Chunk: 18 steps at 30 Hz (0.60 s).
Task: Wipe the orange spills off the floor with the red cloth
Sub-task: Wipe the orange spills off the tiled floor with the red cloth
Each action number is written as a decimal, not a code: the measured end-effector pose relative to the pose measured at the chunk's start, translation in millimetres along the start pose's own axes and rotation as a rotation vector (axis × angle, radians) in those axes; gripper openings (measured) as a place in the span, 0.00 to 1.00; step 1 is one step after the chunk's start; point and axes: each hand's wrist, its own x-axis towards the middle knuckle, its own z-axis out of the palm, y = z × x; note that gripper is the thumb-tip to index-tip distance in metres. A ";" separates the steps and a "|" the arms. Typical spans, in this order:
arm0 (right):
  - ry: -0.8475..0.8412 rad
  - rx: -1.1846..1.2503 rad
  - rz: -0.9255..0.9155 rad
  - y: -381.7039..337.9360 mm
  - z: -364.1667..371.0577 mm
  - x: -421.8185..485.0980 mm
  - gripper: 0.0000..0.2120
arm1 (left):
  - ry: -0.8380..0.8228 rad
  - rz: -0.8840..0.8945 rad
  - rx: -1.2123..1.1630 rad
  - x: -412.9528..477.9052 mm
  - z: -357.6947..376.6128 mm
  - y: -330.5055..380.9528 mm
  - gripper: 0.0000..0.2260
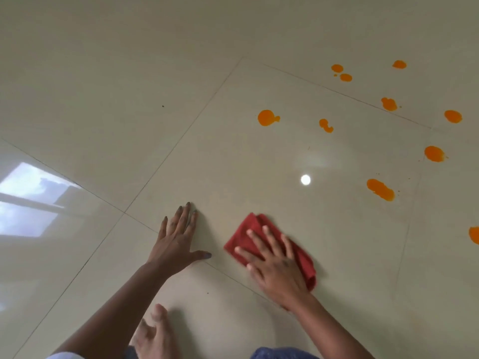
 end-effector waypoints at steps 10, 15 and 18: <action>-0.050 0.073 0.027 -10.6 -16.9 157.6 0.22 | 0.075 -0.052 -0.039 32.4 -11.5 -1.6 0.53; 0.028 -0.019 -0.025 32.0 -6.8 76.4 0.23 | 0.066 -0.035 -0.042 39.6 -14.4 -9.4 0.55; 0.015 0.013 0.205 83.7 -21.1 126.2 0.22 | 0.073 -0.023 -0.039 49.2 -12.0 -9.5 0.57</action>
